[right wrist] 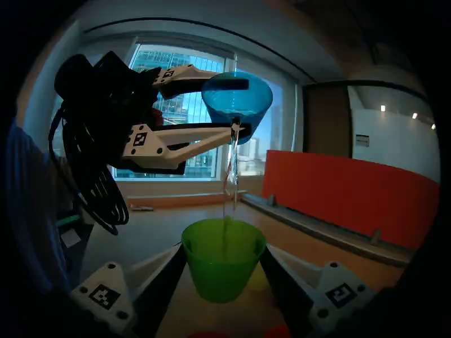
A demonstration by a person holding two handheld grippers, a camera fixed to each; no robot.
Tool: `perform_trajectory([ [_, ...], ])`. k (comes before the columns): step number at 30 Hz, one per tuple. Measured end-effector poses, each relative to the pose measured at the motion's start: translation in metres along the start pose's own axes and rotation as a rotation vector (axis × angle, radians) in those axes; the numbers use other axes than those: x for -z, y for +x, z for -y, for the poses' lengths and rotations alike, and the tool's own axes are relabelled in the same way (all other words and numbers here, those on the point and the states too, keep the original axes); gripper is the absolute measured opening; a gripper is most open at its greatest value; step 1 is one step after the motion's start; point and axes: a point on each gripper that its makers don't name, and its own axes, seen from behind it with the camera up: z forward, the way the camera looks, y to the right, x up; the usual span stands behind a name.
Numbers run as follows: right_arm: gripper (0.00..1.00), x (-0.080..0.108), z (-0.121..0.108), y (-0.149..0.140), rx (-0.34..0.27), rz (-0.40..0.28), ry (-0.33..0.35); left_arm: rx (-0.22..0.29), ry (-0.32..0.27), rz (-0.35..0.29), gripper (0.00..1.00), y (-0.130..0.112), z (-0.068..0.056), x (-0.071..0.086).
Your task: Pour water
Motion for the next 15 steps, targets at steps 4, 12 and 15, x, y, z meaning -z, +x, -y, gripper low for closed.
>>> perform_trajectory([
  [4,0.91,0.0,0.0003,-0.0006,0.001,0.001,0.002,-0.024,0.002,0.004,0.85,0.0,-0.0004,0.0002],
  [12,0.9,-0.0004,-0.0012,0.0007,0.003,0.0,-0.002,-0.079,0.011,0.002,0.85,0.0023,0.0008,0.0011],
  [15,0.9,0.0,-0.0016,0.0012,0.004,-0.002,-0.003,-0.091,0.017,0.002,0.85,0.0026,0.0027,0.0004],
])
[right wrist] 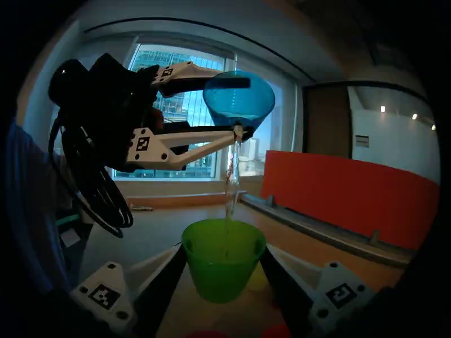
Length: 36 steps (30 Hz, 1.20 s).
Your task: Pour water
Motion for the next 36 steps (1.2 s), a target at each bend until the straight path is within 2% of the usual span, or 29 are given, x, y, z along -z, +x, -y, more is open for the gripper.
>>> perform_trajectory([
  [18,0.9,0.002,-0.003,0.004,0.006,-0.005,-0.007,-0.074,0.018,-0.011,0.85,0.004,0.009,-0.001],
  [27,0.9,0.003,-0.005,0.003,0.007,-0.007,-0.009,-0.115,0.017,-0.015,0.85,0.007,0.005,-0.002],
  [36,0.9,0.005,-0.006,0.003,0.008,-0.009,-0.012,-0.161,0.026,-0.023,0.85,0.011,0.01,-0.004],
])
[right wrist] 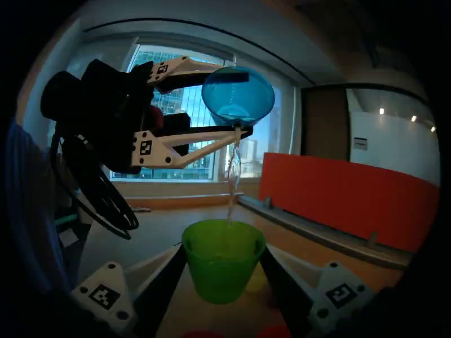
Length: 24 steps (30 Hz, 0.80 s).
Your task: Pour water
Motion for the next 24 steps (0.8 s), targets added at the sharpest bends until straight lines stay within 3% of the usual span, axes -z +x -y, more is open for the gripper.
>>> perform_trajectory([
  [24,0.9,0.001,-0.003,0.002,0.0,-0.009,-0.008,-0.107,0.021,-0.016,0.85,0.002,0.011,-0.009],
])
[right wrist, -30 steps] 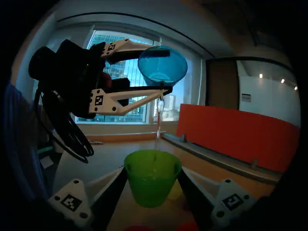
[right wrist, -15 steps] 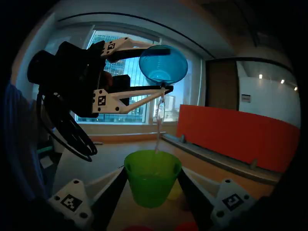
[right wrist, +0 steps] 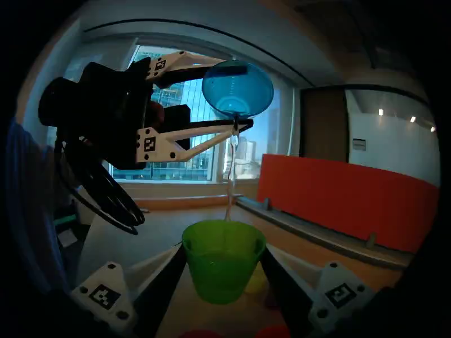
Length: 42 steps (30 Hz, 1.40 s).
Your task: Pour water
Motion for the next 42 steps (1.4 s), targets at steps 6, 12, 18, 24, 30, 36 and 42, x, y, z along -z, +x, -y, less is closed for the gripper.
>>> perform_trajectory([
  [6,0.9,0.0,-0.001,0.002,-0.002,-0.006,-0.001,-0.019,-0.001,-0.002,0.85,0.001,-0.001,-0.001],
  [12,0.9,0.001,-0.002,0.002,-0.003,-0.007,-0.002,-0.042,-0.002,-0.011,0.85,0.007,0.001,0.0],
  [18,0.9,0.002,-0.004,0.002,-0.004,-0.008,-0.006,-0.082,0.007,-0.012,0.85,0.01,0.007,0.001],
  [24,0.9,0.003,-0.005,0.004,-0.005,-0.013,-0.007,-0.122,0.01,-0.012,0.85,0.012,0.009,0.001],
  [30,0.9,0.002,-0.005,0.004,-0.006,-0.017,-0.009,-0.156,0.02,-0.015,0.85,0.016,0.009,0.002],
  [36,0.9,0.002,-0.005,0.007,-0.009,-0.023,-0.01,-0.182,0.031,-0.022,0.85,0.023,0.009,0.006],
  [42,0.9,0.002,-0.006,0.007,-0.009,-0.026,-0.012,-0.194,0.036,-0.024,0.85,0.025,0.008,0.007],
])
